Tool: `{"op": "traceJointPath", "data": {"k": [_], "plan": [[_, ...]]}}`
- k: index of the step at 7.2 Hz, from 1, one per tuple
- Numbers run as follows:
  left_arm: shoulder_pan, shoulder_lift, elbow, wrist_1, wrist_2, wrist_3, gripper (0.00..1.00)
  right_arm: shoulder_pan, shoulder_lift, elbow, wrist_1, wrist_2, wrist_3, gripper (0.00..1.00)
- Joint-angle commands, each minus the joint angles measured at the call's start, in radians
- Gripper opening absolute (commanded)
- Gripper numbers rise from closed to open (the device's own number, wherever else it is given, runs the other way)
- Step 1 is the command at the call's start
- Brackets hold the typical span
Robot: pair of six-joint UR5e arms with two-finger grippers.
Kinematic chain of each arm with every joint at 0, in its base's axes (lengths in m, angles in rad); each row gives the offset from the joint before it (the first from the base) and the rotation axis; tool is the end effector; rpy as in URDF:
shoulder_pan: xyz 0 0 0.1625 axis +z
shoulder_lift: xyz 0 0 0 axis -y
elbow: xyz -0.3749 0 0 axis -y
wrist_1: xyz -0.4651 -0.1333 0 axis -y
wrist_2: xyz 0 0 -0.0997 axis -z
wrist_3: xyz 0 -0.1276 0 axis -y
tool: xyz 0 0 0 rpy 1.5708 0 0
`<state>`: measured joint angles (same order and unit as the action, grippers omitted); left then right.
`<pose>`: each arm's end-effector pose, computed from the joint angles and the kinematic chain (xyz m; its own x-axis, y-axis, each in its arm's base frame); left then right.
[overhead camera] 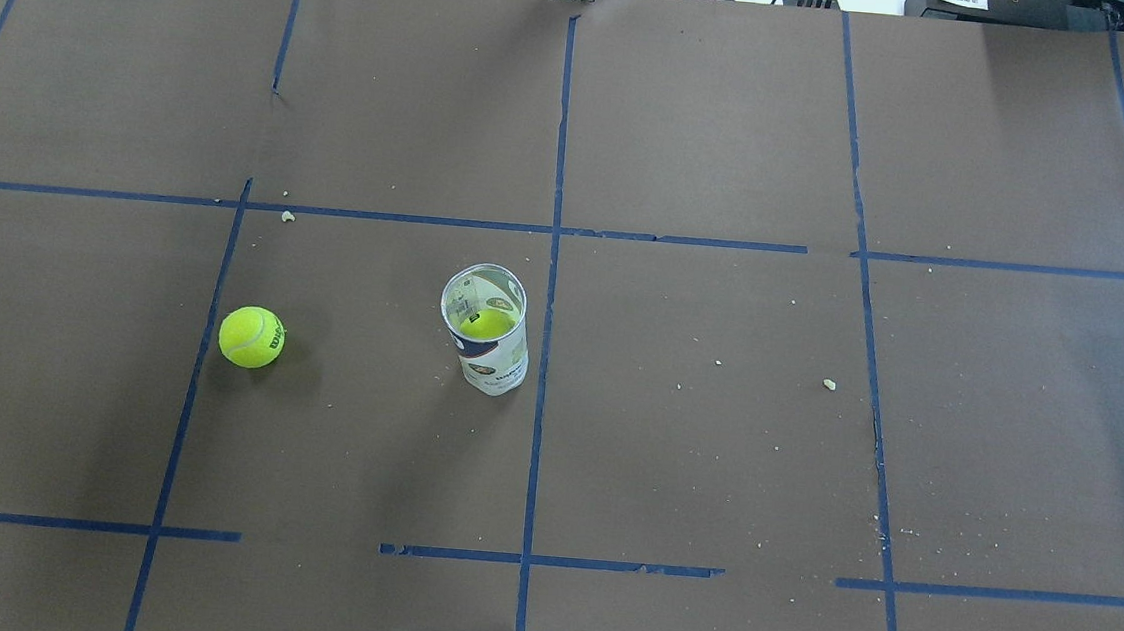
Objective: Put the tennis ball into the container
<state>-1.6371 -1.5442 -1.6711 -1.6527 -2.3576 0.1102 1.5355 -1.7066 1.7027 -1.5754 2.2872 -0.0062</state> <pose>-0.0804 -0.5622 0.5766 0.7147 0.1707 -0.6783 -0.0132 0.9729 0.2310 0.0314 -0.5146 0.6328 0.7537 -0.0272 0.6567 0.0400 0.9992 -0.0044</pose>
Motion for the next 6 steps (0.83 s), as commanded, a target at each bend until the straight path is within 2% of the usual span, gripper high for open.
{"op": "traceJointPath", "data": {"k": [1,4,6], "plan": [[0.000,0.010,-0.001,-0.001,0.003,0.002,1.00,0.000,0.001,0.000,0.000,0.000,0.000,1.00],[0.002,-0.016,0.013,-0.007,0.038,-0.007,1.00,0.000,-0.001,0.000,0.000,0.000,0.000,1.00],[0.002,-0.062,0.057,-0.047,0.058,-0.001,1.00,0.000,-0.001,0.000,0.000,0.000,0.000,1.00]]}}
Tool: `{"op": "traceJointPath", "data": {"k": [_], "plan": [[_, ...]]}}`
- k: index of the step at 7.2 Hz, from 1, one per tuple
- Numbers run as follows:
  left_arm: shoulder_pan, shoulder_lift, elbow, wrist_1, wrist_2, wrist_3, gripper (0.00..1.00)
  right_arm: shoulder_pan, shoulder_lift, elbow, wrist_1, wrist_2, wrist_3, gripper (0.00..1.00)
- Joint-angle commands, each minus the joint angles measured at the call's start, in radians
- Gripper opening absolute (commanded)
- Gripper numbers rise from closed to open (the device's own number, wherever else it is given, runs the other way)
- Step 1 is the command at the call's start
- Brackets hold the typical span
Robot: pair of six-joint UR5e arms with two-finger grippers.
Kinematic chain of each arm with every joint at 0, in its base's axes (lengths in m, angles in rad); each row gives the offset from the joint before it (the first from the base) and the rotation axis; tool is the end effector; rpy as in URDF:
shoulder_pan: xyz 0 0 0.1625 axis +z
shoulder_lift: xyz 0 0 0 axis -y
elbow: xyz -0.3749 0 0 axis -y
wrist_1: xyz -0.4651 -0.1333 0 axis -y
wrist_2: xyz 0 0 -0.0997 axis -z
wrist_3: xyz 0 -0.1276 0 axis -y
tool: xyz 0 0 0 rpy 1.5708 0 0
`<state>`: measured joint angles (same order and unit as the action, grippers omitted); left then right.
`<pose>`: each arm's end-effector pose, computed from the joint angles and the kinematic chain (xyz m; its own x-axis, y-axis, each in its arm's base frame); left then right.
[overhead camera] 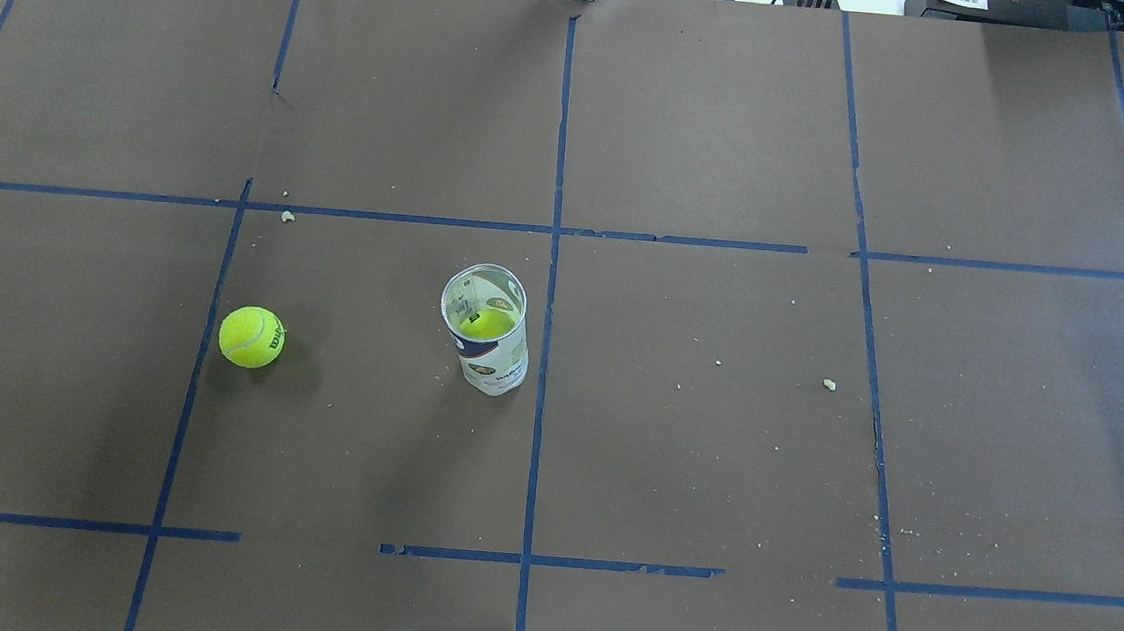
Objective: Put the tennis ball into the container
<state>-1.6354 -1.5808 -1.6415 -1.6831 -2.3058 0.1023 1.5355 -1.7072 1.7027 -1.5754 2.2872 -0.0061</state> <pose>-0.0853 -0.5790 0.5737 0.7511 0.1801 -0.6351 -0.0134 0.9660 0.2580 0.0314 -0.5144 0.6331 0.7537 -0.0267 0.6567 0.0399 0.9992 -0.0051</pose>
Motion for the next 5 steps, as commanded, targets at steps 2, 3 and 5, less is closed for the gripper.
{"op": "traceJointPath", "data": {"k": [2,3,5], "plan": [[0.021,-0.041,0.006,-0.083,0.003,-0.009,1.00,0.000,0.000,0.000,0.000,0.000,0.002,1.00],[0.105,-0.041,-0.001,-0.105,0.005,-0.121,1.00,0.000,0.000,0.000,0.000,0.000,0.000,1.00],[0.291,-0.041,-0.066,-0.215,0.016,-0.492,1.00,0.000,0.000,0.000,0.000,0.000,0.000,1.00]]}}
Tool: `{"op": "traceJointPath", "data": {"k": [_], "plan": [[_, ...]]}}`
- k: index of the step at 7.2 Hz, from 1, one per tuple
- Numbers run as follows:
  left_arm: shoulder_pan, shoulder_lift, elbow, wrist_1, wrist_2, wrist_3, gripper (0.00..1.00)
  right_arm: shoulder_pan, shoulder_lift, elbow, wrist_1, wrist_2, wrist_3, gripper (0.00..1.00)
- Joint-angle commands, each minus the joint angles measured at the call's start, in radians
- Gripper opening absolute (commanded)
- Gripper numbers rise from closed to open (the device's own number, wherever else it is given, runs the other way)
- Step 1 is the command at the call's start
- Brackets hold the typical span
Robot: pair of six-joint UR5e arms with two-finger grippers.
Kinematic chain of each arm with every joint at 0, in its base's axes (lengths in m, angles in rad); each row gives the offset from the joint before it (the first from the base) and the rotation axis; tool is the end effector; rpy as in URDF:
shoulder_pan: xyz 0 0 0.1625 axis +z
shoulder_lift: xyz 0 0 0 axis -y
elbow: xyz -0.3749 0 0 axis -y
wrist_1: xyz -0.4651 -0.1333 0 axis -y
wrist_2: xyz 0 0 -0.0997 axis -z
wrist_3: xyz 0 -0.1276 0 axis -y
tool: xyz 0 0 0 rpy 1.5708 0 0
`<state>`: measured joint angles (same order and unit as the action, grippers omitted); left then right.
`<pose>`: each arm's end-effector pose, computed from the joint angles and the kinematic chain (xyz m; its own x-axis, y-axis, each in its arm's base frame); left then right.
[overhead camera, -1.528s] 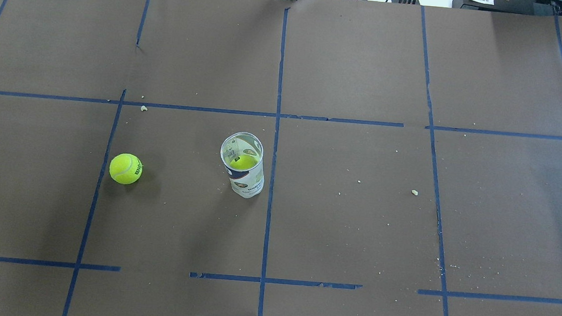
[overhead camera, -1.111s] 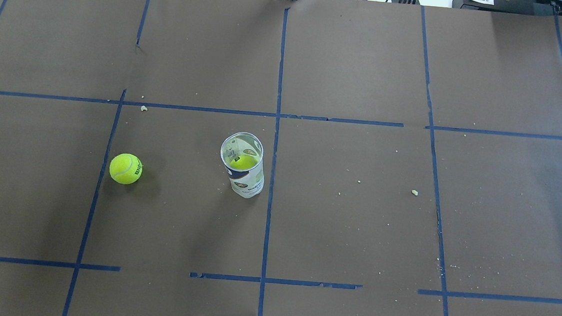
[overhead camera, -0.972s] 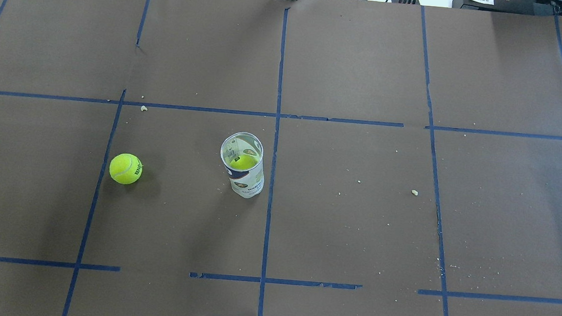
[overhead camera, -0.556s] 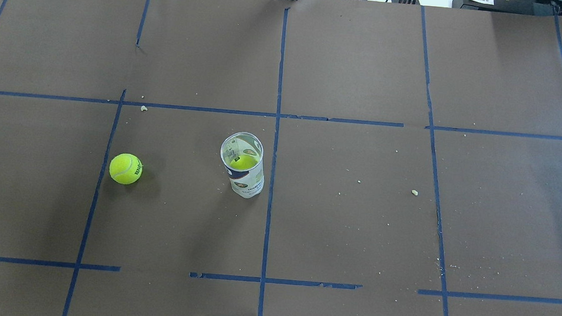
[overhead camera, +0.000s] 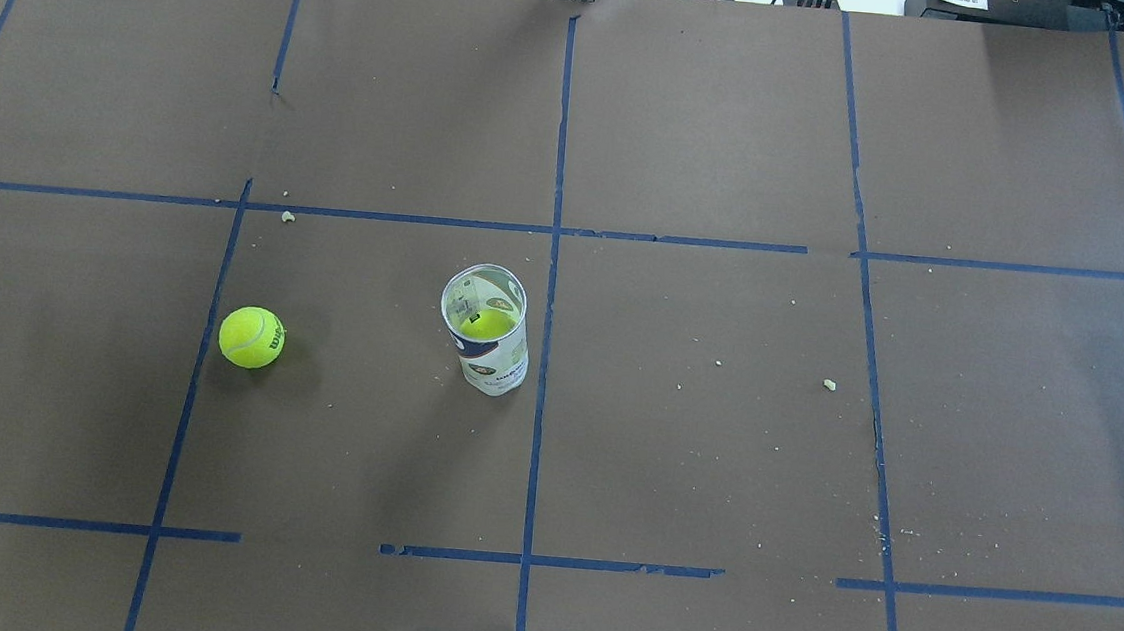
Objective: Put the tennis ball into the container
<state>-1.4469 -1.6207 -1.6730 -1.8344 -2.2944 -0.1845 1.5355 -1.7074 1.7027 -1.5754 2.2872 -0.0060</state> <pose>0.0267 -0.6096 0.5137 0.7193 0.1853 -0.6695 0.0192 0.9581 0.2859 0.0314 -0.5143 0.6332 0.7537 -0.0265 0.6567 0.0398 0.9992 -0.0054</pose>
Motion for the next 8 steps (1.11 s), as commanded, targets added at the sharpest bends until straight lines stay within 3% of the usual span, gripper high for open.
{"op": "traceJointPath", "data": {"k": [1,2,4,6,8], "plan": [[0.184,-0.001,-0.080,-0.097,0.006,-0.356,1.00,0.000,0.000,0.000,0.000,0.000,0.000,1.00],[0.263,-0.001,-0.147,-0.098,0.012,-0.509,1.00,0.000,0.000,0.000,0.000,0.000,0.000,1.00],[0.432,-0.001,-0.246,-0.098,0.137,-0.739,1.00,0.000,0.000,0.000,0.000,0.000,0.000,1.00],[0.602,-0.011,-0.290,-0.098,0.293,-0.930,1.00,0.000,0.000,0.000,0.000,0.000,0.000,1.00],[0.727,-0.082,-0.274,-0.094,0.377,-1.082,1.00,0.000,0.000,0.000,0.000,0.000,0.000,1.00]]}}
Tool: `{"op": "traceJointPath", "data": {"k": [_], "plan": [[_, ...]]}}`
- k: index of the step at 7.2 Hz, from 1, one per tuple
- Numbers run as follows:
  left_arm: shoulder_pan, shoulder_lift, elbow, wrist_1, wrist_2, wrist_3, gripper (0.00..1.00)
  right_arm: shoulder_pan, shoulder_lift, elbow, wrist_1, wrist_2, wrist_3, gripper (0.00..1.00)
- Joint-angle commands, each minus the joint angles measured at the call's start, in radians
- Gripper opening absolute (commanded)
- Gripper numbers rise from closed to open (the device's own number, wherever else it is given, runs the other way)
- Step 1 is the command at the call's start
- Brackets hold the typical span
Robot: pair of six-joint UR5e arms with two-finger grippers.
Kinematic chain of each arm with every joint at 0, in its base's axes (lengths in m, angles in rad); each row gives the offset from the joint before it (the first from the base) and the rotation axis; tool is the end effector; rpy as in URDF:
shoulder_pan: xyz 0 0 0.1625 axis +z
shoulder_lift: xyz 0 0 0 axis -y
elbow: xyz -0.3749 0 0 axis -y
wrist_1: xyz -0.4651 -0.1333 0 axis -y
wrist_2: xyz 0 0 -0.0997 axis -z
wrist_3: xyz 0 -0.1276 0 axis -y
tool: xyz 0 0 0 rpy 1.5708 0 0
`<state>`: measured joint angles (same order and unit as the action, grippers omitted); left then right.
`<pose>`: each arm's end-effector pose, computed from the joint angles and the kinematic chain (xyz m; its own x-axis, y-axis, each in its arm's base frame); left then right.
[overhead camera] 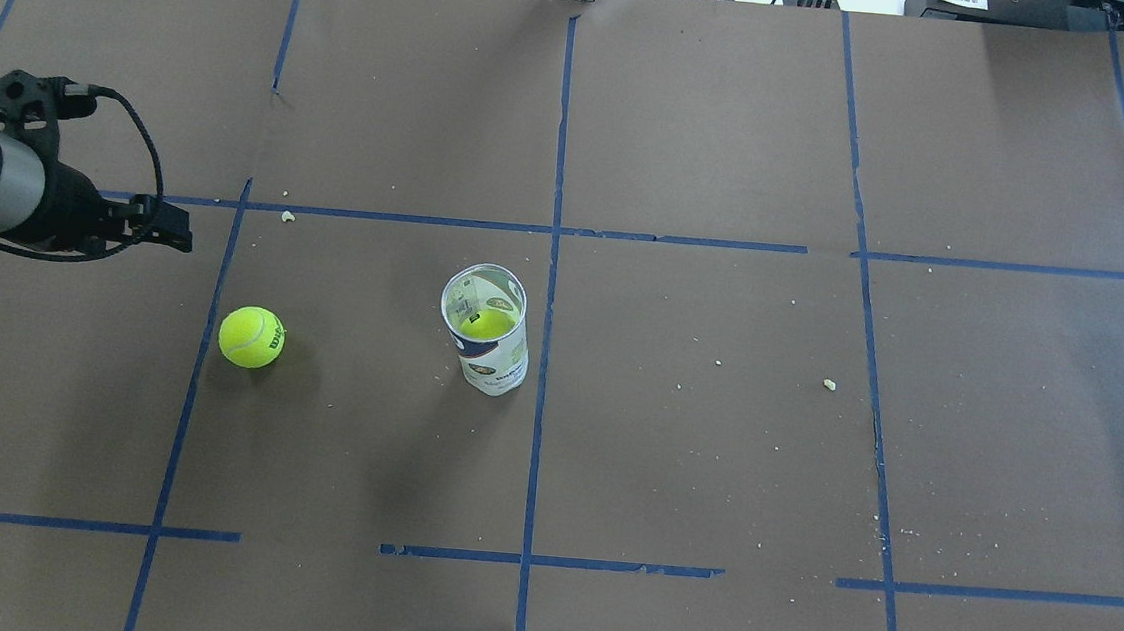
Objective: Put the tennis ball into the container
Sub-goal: 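Move the left gripper down over the loose yellow-green tennis ball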
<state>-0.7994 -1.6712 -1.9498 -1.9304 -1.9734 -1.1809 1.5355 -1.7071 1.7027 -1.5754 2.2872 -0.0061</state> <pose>0.3615 -0.4913 0.3253 0.6043 -0.1199 -0.7877 0.2451 0.9686 0.0406 0.0314 -0.5144 0.6331 0.7537 -0.0268 0.6567 0.0399 0.9992 -0.0050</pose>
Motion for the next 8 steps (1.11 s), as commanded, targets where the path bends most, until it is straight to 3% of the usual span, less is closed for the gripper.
{"op": "traceJointPath", "data": {"k": [1,3,8], "plan": [[0.104,-0.047,0.011,0.004,0.083,-0.103,1.00,0.000,0.000,0.000,0.000,0.000,0.000,1.00],[0.152,-0.091,0.096,0.005,0.105,-0.123,1.00,0.000,0.000,0.000,0.000,0.000,0.000,1.00],[0.203,-0.104,0.147,0.007,0.126,-0.132,1.00,0.000,0.000,0.000,0.000,0.000,0.000,1.00]]}}
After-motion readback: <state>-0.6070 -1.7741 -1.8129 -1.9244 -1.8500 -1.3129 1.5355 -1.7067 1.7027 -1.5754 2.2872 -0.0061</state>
